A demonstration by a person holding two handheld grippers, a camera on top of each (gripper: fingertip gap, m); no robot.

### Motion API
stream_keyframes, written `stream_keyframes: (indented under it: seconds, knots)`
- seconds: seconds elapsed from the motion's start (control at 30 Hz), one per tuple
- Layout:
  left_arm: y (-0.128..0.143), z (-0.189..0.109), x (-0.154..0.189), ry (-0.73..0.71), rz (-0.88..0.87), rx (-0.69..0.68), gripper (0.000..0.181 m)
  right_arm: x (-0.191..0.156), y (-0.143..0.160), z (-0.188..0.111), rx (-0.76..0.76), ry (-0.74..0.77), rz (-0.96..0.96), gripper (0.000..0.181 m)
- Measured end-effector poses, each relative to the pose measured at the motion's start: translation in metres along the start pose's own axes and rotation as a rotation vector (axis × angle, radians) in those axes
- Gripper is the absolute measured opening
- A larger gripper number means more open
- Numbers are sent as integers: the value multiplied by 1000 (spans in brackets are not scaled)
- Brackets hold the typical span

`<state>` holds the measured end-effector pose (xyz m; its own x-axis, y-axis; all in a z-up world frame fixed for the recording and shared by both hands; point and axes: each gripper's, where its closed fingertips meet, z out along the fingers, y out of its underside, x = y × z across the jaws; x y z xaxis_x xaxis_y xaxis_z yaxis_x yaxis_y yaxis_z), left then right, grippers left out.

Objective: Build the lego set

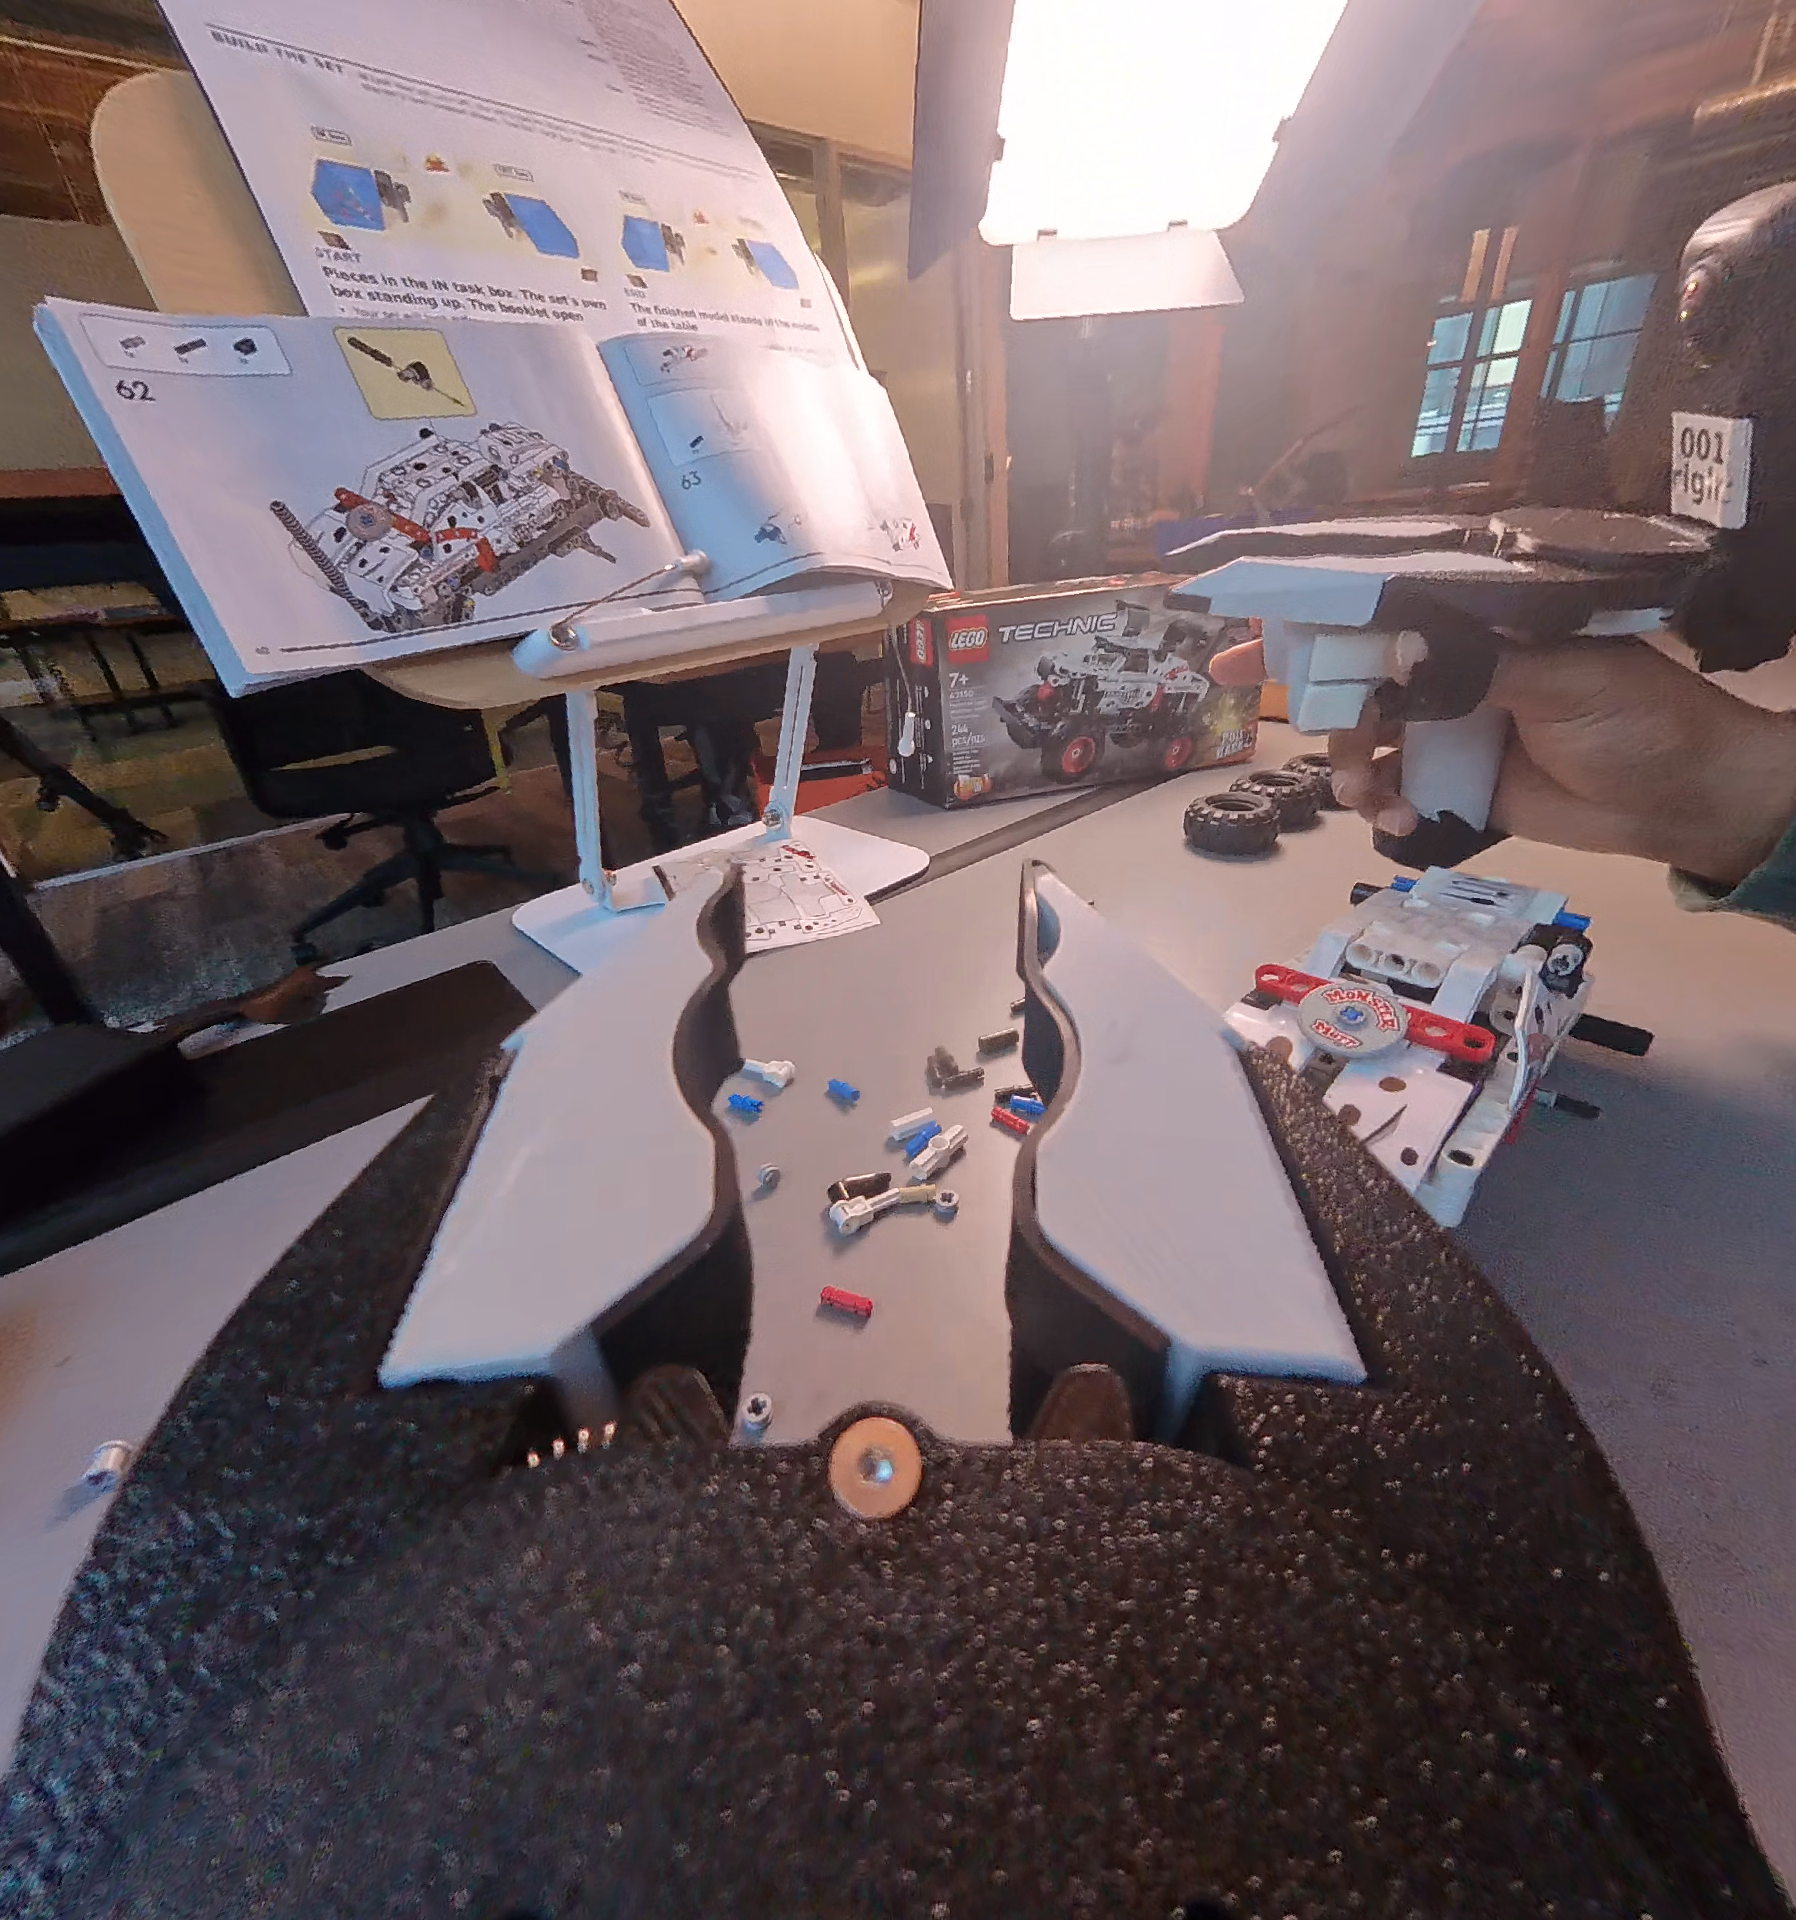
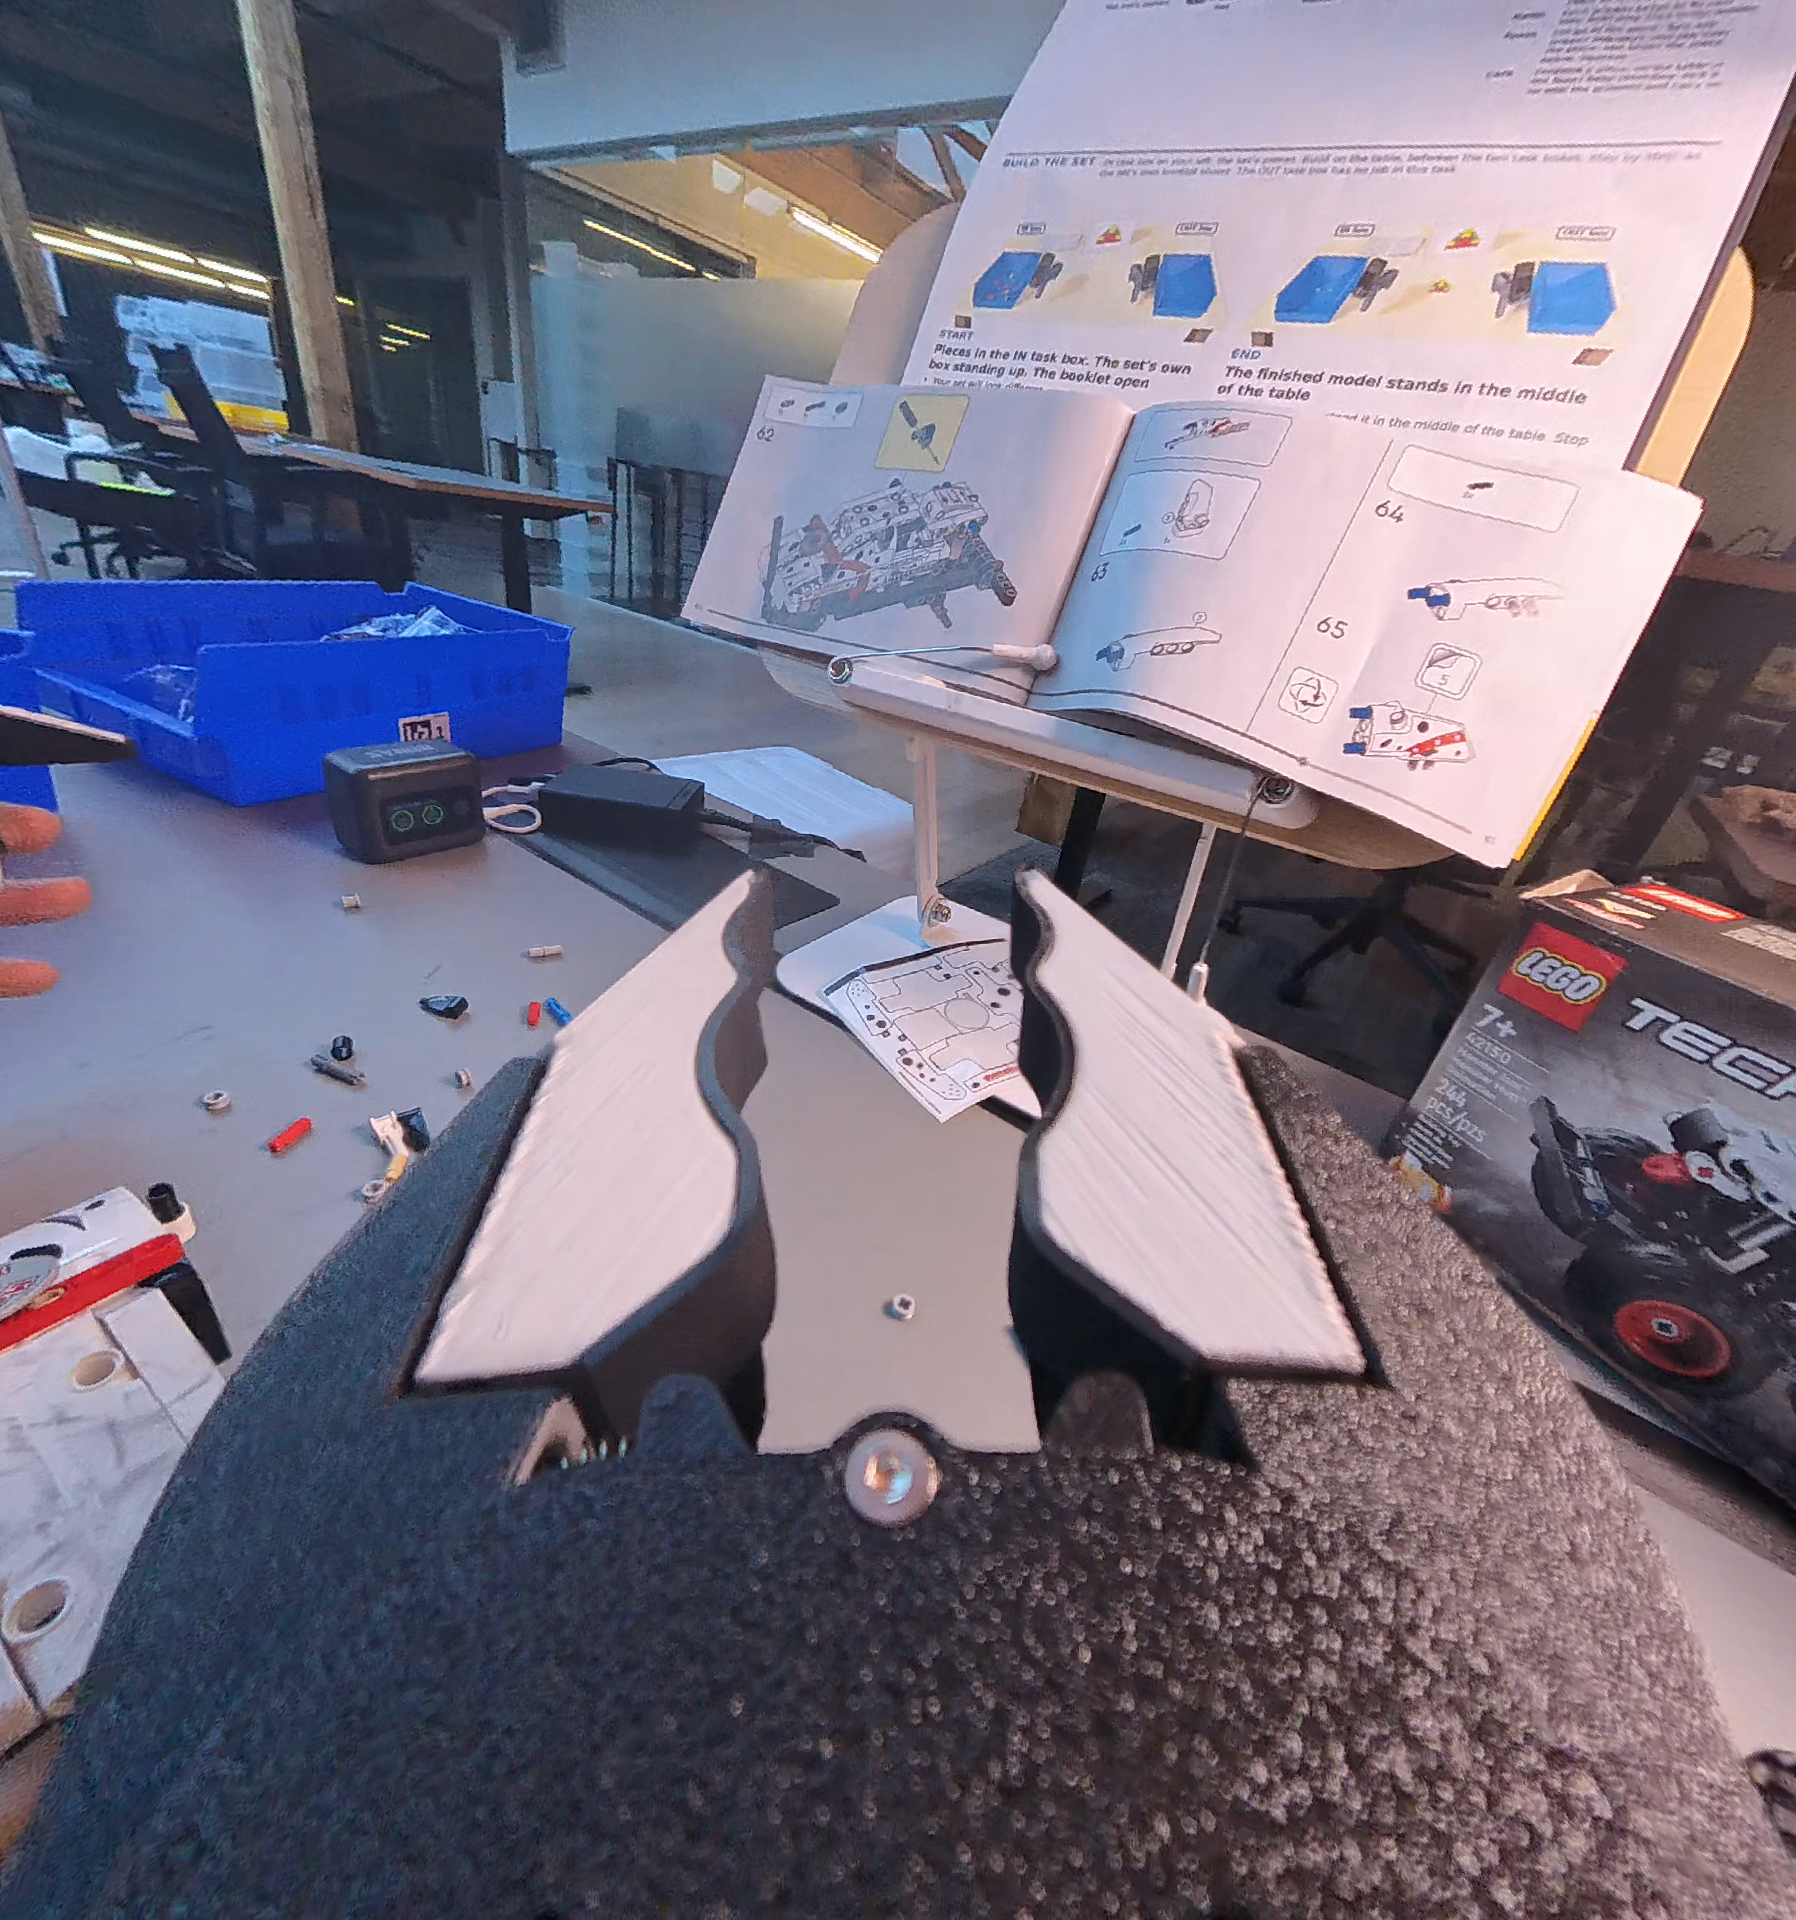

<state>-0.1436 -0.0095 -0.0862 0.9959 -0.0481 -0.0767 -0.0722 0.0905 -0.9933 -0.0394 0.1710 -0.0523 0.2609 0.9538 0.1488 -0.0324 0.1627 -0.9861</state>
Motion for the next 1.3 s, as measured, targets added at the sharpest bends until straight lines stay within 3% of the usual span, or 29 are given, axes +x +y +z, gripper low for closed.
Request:
stream_keyframes:
  seconds: [0.17,0.4,0.5,0.7,0.8,0.93,1.1,1.3]
  knots:
    - [7,3,6,-25,83,-61,52,-4,7,2,-18,-21,19,51]
    - [20,6,8,3,20,-131,48,7,13,21,-57,10,-7,48]
    - [22,5,12,12,35,-141,49,38,-6,45,-30,101,-60,37]
    - [27,3,13,13,58,-170,48,95,-43,115,41,175,53,17]
    - [33,5,13,18,46,-195,48,106,-41,144,25,158,59,1]
    - [32,5,14,20,49,-196,48,110,-17,169,-91,147,44,1]
    - [35,5,12,19,36,-208,48,116,5,179,-190,153,-19,7]
    - [40,6,11,23,16,-231,48,97,-10,156,-169,76,-67,22]
